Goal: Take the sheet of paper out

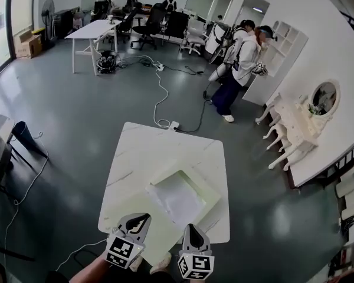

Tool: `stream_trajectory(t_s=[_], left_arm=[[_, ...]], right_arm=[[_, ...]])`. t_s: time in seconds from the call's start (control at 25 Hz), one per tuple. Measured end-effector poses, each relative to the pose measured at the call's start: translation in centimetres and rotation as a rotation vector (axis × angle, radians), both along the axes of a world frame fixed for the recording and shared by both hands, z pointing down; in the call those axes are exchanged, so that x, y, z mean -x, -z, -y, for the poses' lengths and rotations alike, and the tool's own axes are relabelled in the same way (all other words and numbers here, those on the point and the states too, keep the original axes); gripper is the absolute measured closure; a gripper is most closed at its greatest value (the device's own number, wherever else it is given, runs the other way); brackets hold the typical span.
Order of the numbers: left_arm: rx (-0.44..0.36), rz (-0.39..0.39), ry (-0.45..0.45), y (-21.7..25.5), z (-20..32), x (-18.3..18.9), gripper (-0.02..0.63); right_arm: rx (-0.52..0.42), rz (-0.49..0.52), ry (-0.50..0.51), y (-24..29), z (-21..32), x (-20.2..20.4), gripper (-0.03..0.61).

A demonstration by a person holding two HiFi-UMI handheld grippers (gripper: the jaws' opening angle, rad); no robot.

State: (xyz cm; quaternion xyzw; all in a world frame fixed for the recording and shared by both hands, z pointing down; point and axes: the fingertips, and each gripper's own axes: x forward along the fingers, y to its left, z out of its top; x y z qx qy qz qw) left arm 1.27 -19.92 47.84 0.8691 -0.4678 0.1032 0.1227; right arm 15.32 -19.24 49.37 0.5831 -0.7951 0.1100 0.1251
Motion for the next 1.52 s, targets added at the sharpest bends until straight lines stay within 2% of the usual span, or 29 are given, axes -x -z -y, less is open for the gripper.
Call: stream_trajectory(t_s=[0.28,0.52,0.72,0.88,0.92,0.96,1.0,1.24,1.52], left_arm=[[0.068,-0.013,0.171,-5.9,5.7,2.4,0.586],[0.180,0.002,0.289,-12.1,9.2,4.1,0.586],[0.244,0.007,0.341,-17.2,11.5,4.3,0.586],[0.291,0.011,0.379,-20.5,12.2,5.1,0.586],[0.301,0.009,0.388,-21.1,12.2,5.3,0.586],[0.309,0.006,0.397,-21.6,12.2,5.5,0.586],[0.316,0.003,0.407,-22.1,12.2,5.7,0.586],[0.336,-0.018,0.461,-23.7,12.3,6.5,0.586],[0.358,-0.035,0.507,-25.3,12.5,7.5,0.586]], right_arm=[[0.088,-0.031,0.178,-6.2,7.8,2.4,0.561],[0.219,-0.041,0.304,-13.5,12.8,4.2,0.561],[0.313,-0.107,0.402,-20.1,15.6,4.9,0.561],[0.370,-0.219,0.465,-24.7,17.0,5.8,0.560],[0.379,-0.241,0.491,-25.6,17.2,6.3,0.542],[0.394,-0.256,0.522,-26.3,17.2,6.9,0.430],[0.411,-0.267,0.548,-27.0,17.2,7.3,0.369],[0.483,-0.357,0.576,-30.4,18.5,8.0,0.367],[0.548,-0.438,0.593,-33.6,19.6,8.0,0.408]])
